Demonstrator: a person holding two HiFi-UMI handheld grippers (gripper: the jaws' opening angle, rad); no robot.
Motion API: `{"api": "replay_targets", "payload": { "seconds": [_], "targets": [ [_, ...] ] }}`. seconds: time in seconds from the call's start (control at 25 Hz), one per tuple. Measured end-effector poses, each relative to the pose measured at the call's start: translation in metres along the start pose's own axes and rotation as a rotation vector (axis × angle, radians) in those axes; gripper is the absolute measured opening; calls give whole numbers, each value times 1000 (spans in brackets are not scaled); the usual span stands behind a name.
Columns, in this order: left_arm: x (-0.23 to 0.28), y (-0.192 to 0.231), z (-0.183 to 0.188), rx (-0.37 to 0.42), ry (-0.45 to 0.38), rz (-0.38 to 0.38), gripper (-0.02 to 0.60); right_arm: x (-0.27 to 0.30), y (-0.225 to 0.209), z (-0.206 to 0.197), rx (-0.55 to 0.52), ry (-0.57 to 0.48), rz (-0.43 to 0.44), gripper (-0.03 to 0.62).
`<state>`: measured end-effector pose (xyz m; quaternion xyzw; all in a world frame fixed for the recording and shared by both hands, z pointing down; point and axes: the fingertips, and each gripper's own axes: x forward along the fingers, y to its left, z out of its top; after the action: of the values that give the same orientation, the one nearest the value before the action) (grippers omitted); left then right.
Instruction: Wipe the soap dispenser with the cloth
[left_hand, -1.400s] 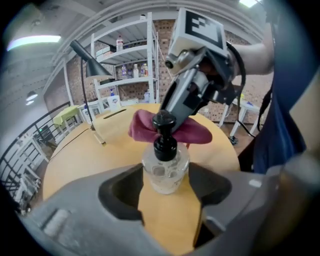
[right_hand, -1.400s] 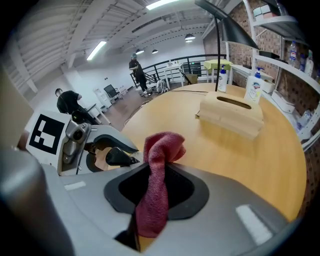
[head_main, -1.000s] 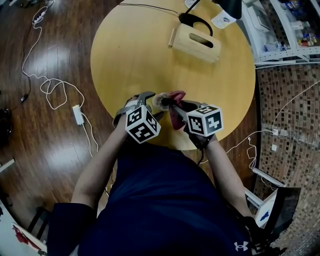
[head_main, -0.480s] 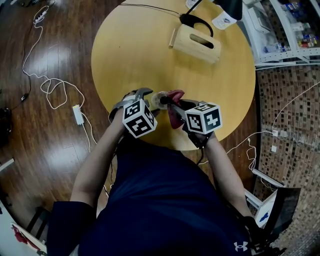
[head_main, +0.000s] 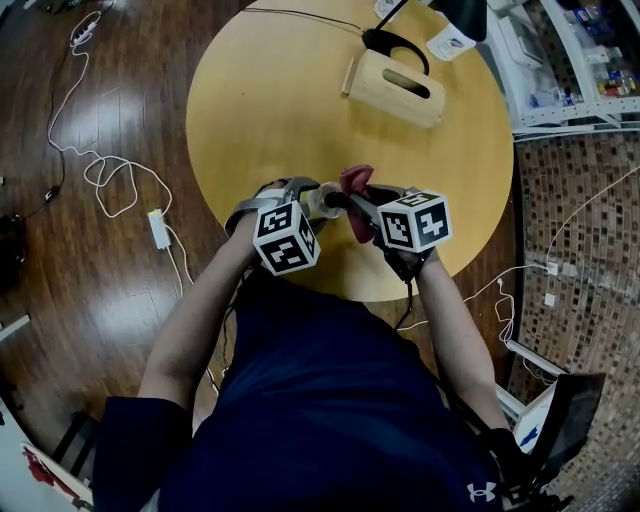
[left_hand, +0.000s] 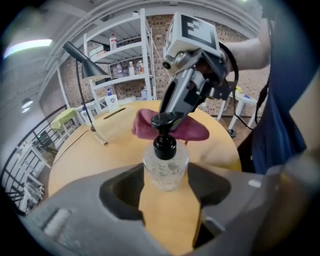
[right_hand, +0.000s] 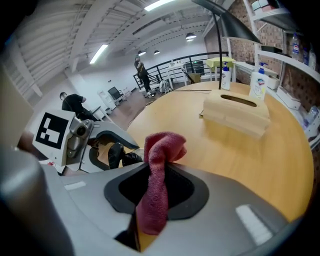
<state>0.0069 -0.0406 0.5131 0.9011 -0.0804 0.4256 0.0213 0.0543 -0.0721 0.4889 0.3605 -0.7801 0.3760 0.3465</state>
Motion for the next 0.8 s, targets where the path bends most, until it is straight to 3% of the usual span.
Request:
{"api": "replay_targets", "payload": {
  "seconds": [0.12, 0.32, 0.48, 0.64, 0.8],
  "targets": [
    [-4, 6, -6, -30, 22, -14, 284, 2, 10, -6, -17, 23, 20, 89],
    [-7, 1, -10, -146, 14, 73, 296, 1, 21, -20, 27, 46, 62, 87],
    [-1, -1, -11, -92, 31, 103, 272, 5, 16, -4, 2, 41, 34, 89],
    [-2, 0, -11, -41, 38, 42, 265, 9, 13, 8, -15, 38, 17, 91],
    [-7, 8, -19, -98, 56, 56, 311, 6, 22, -6, 6, 47, 35, 87]
  ]
}}
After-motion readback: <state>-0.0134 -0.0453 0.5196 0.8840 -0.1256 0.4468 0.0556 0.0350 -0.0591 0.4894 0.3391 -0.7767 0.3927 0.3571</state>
